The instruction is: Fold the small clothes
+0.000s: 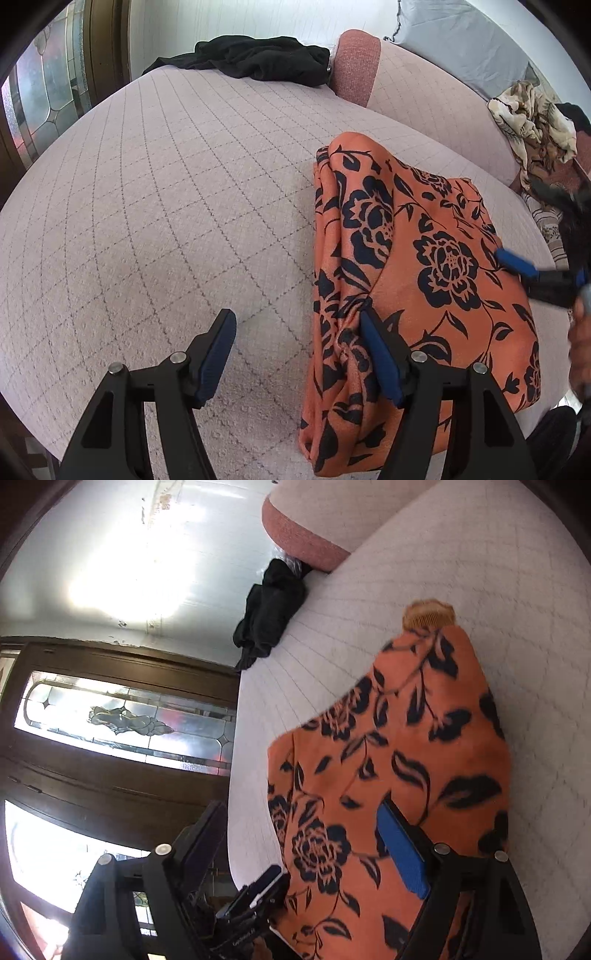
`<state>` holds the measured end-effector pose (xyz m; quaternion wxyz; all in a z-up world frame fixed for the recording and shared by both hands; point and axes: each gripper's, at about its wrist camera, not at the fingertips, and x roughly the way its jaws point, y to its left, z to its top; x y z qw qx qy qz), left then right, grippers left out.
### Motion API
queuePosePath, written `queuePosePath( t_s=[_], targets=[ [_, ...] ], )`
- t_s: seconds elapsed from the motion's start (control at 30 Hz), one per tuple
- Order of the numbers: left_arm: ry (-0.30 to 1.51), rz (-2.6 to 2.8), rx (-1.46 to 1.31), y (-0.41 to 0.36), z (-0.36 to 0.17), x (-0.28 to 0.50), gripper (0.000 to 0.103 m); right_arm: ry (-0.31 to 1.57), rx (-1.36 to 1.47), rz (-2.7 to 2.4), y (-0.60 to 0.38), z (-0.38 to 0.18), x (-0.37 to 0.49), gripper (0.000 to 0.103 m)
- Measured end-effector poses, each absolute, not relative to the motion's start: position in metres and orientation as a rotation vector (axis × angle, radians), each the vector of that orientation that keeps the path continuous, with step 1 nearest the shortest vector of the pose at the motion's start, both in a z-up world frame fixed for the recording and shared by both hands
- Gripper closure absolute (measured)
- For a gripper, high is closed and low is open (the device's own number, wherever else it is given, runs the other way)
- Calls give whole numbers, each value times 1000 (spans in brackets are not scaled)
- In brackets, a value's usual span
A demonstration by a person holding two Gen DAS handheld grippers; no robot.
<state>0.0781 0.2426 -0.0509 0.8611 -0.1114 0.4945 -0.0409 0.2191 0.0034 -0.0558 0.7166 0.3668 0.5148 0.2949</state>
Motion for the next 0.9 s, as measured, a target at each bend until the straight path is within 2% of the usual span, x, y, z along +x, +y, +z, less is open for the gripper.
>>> queuePosePath(
  t_s=[0.2,0.33,0.5,0.57,0.6,0.8,0.9],
  targets=[
    [957,-90,-193,242,-19,64,36,1117,783,742,14,-45,169,17],
    [1041,-44,-129,234,-41,64,35,1164,662,714,27,-52,162,17],
    [1007,-64,-132,234,-20,56,35,1061,651,797,29,-24,155,14],
    [1066,-70,-66,226,-36,56,34,1198,661,743,32,-60,161,14],
    [1093,-79,-50,224,-43,57,34,1235,635,720,32,-70,162,18],
    [1038,-91,-143,235,-21,51,35,1008,682,736,-7,-12,151,15],
    [1045,-63,-109,229,-20,60,35,1023,675,580,-44,-27,154,13]
  ],
)
